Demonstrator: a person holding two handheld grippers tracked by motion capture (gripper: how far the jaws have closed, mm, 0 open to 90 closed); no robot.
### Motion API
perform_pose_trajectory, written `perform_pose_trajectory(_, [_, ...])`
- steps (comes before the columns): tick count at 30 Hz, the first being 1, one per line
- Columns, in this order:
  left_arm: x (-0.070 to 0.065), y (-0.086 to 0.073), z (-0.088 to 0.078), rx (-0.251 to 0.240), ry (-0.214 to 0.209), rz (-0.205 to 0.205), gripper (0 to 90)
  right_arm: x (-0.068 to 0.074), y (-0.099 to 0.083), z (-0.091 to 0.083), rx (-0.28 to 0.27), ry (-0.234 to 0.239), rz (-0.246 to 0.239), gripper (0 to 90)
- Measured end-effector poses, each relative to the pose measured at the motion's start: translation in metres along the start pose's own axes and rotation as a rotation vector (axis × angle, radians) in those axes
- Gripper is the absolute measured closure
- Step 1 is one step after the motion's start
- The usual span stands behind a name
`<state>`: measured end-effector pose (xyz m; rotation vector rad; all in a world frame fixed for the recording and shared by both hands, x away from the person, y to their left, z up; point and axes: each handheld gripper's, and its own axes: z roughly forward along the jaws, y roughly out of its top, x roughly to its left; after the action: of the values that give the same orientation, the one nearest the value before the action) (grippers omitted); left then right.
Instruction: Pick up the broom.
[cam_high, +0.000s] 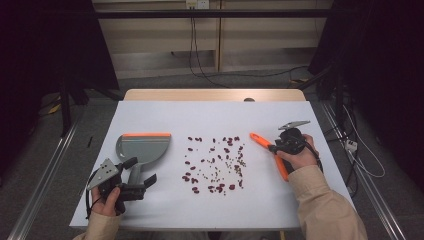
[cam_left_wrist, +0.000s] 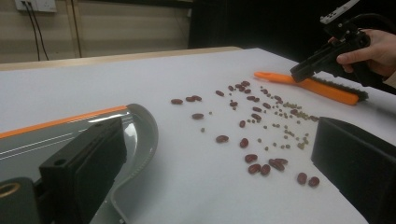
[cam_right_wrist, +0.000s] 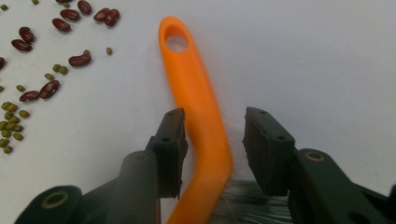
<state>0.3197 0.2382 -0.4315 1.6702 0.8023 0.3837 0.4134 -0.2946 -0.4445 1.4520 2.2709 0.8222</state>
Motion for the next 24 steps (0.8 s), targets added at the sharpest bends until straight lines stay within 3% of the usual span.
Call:
perform_pose_trajectory(8, [-0.001,0.000,0.001,0.008,-0.001,0.001,3.0,0.002,0.003,0.008,0.086,0.009,-0.041,60.8])
perform_pose_trajectory(24, [-0.004,0.000,0.004,0.010,-0.016,0.013,3.0,-0.004,0.016,0.014,0.170,0.053,-0.034,70.7])
